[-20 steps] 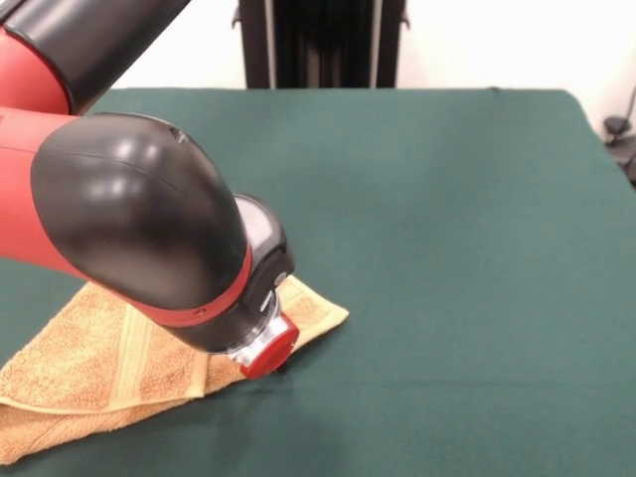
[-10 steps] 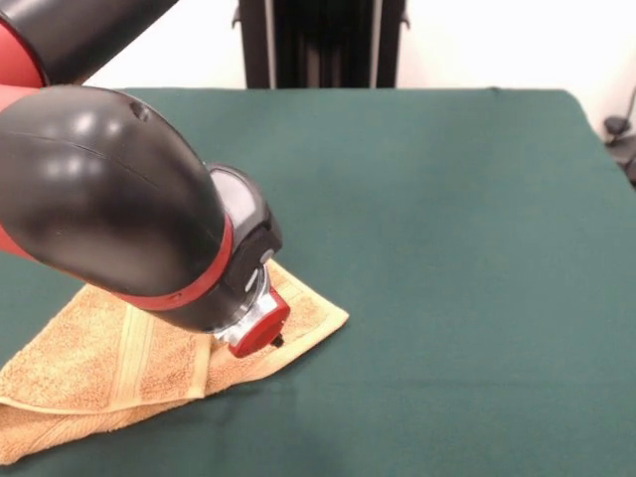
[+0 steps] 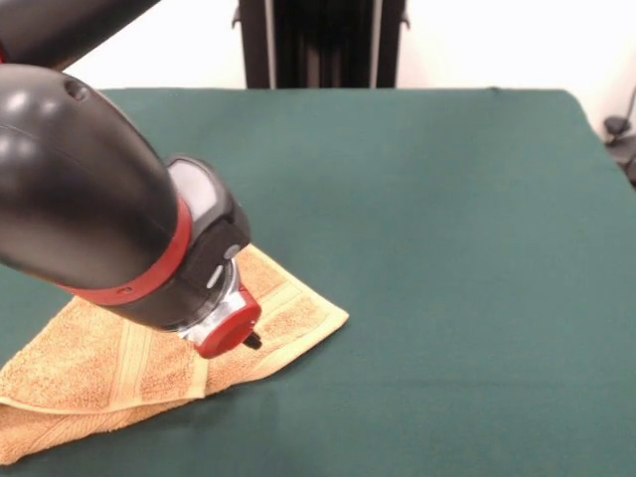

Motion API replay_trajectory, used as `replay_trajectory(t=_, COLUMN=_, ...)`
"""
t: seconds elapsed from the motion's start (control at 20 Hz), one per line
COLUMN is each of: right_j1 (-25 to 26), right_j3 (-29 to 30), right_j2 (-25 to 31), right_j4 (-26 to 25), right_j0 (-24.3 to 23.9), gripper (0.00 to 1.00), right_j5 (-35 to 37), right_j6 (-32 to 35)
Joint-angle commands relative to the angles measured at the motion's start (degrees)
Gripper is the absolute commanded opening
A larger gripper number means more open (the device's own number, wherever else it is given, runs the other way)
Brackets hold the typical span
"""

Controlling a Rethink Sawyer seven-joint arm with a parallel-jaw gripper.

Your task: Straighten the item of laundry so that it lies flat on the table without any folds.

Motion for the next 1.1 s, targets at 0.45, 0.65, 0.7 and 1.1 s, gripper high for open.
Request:
replay_trajectory(t=0.45, right_j1=0.60, right_j3=11.68, right_j2=-2.39, right_j4=-0.37, right_j0=-1.33, gripper=1.00, right_j5=-5.90, right_j6=-21.84)
replay_trajectory(t=0.65, right_j1=0.55, right_j3=16.75, right_j2=-7.35, right_j4=2.36, right_j0=-2.74, gripper=1.00, right_j5=-9.80, right_j6=-23.40)
replay_trajectory(t=0.7, right_j1=0.65, right_j3=17.59, right_j2=-8.16, right_j4=2.47, right_j0=-2.96, gripper=1.00, right_j5=-10.37, right_j6=-24.59)
replay_trajectory(t=1.1, right_j1=-1.79, right_j3=17.25, right_j2=-13.79, right_j4=-7.42, right_j0=-4.07, gripper=1.00, right_j5=-9.50, right_j6=-54.46)
